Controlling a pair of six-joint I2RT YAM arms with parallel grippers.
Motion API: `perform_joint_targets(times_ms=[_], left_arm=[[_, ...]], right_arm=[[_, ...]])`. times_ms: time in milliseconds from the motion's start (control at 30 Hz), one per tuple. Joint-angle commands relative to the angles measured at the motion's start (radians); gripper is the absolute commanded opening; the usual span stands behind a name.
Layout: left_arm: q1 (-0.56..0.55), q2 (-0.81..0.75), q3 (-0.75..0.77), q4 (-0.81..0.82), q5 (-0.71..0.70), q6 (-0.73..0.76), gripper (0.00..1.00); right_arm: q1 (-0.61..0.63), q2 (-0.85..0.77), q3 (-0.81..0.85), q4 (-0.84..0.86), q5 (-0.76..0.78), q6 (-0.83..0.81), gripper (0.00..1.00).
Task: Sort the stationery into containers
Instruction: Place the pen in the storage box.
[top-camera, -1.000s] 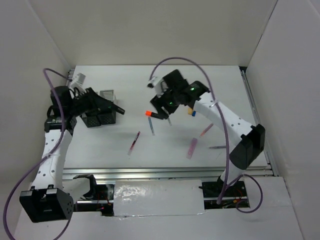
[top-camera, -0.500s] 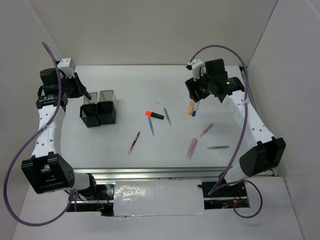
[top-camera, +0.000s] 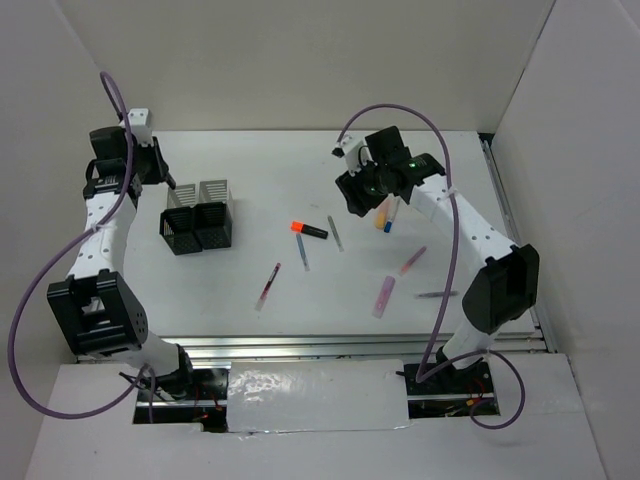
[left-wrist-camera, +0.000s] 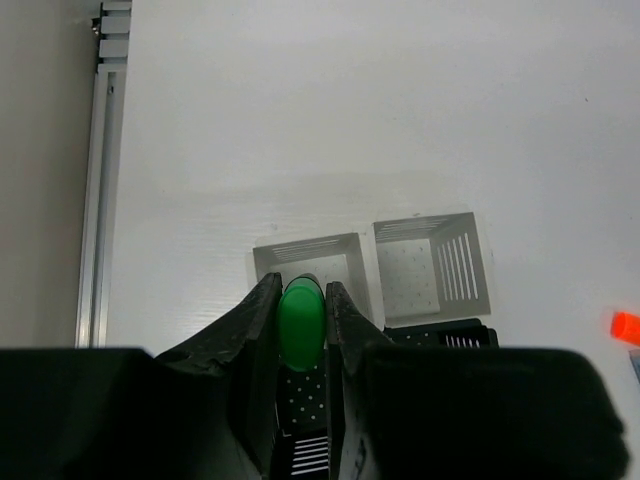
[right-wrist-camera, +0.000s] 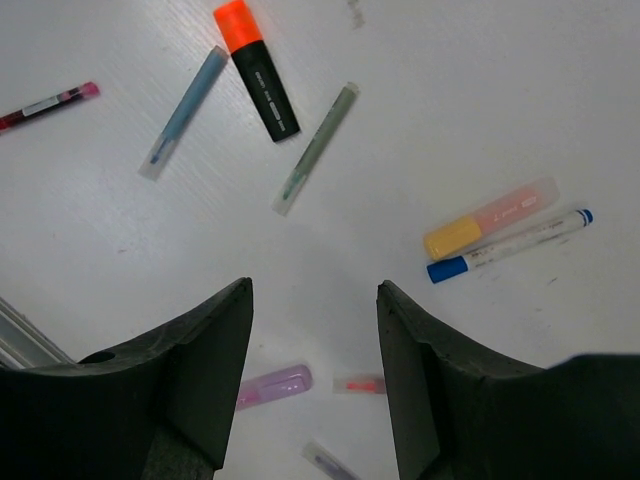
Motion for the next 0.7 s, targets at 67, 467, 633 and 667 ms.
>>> perform_joint_targets(times_ms=[67, 467, 633, 667], left_arm=[[-0.023, 0.061, 0.039, 0.068, -0.011, 0.015, 0.04], [-0.05, 0.15, 0.025, 0.074, -0.026, 0.009, 0.27], [-0.049, 0.177, 0.065, 0.037, -0.015, 0.009, 0.36], [-0.049, 0.177, 0.067, 0.036, -0.011, 0.009, 0.41]], right_arm=[[0.046, 0.042, 0.07, 0.029, 0.003, -0.031, 0.59], [0.095, 0.203, 0.122, 0.062, 0.004, -0.079, 0.6], [0.118, 0.278, 0.136, 0.07, 0.0, -0.132, 0.6], [0.121, 0.289, 0.141, 0.07, -0.002, -0.138, 0.59]])
